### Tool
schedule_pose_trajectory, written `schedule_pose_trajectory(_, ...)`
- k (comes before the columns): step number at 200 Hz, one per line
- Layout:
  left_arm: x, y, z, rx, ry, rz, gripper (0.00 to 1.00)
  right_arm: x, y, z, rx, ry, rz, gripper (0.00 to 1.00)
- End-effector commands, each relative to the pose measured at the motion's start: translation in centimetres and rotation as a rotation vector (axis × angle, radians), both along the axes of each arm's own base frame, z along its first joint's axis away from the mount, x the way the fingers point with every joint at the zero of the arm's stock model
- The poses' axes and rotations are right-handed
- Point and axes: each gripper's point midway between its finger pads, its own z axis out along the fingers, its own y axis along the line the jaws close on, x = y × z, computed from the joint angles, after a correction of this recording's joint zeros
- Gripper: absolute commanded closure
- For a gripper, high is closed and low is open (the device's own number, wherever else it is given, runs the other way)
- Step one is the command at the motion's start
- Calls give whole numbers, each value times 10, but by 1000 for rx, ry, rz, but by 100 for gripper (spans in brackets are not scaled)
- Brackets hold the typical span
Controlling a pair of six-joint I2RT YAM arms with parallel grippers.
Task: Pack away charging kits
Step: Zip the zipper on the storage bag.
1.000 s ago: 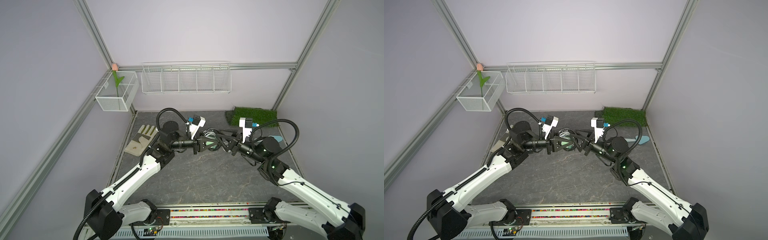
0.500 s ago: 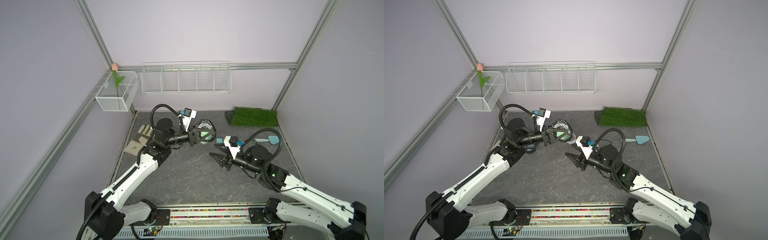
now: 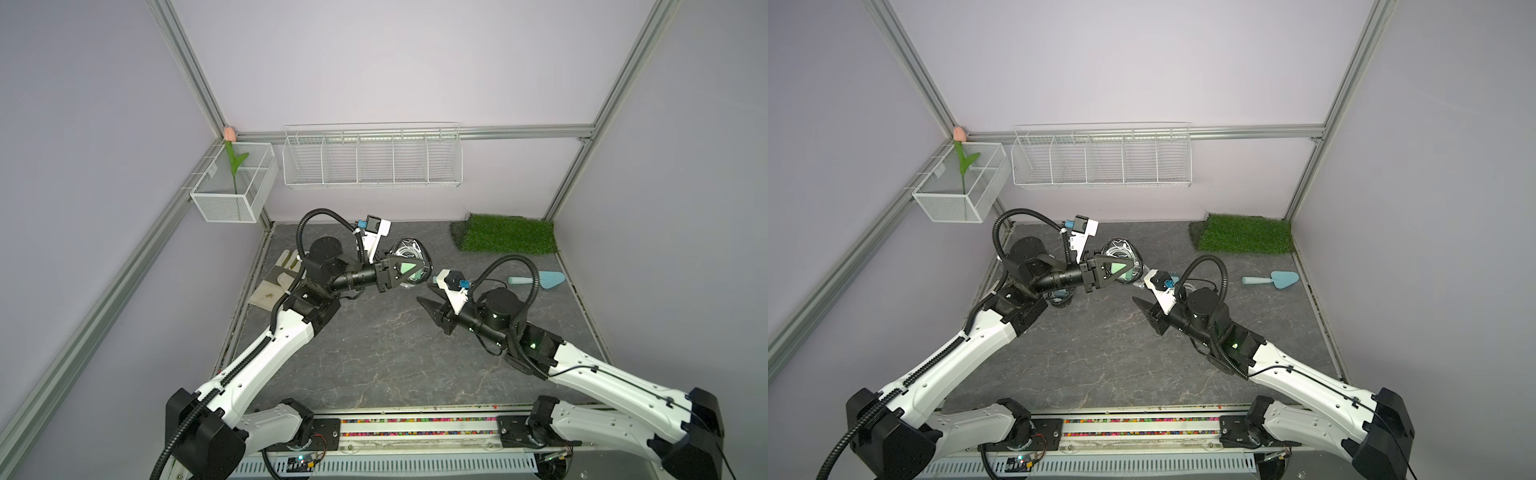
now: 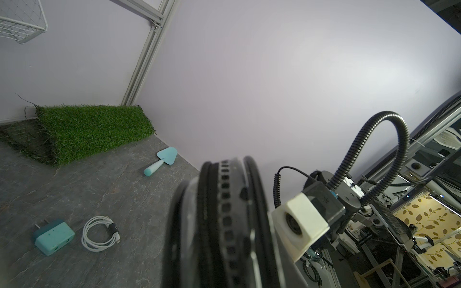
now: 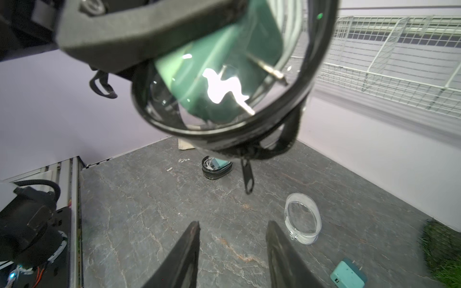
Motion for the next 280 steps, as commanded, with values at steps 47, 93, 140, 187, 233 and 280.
schedule_pose_trajectory(47, -2, -2, 7, 1, -35, 1, 98, 4, -5, 48, 98, -77, -42, 62)
schedule_pose_trajectory(93, -3, -6, 4, 8, -34, -16, 98, 8, -1, 54, 100, -76, -49, 71)
schedule_pose_trajectory(140, -3, -6, 4, 12, -35, -10, 100, 8, 2, 53, 105, -72, -36, 83)
schedule_pose_trajectory(187, -6, -3, 10, 3, -48, 4, 100, 10, -1, 44, 77, -65, -57, 77)
schedule_pose_trajectory(233, -7, -1, 12, 1, -51, 8, 100, 11, -1, 38, 69, -58, -58, 75)
schedule_pose_trajectory(280, -8, 1, 15, -4, -58, 15, 100, 12, -2, 29, 57, -49, -67, 84)
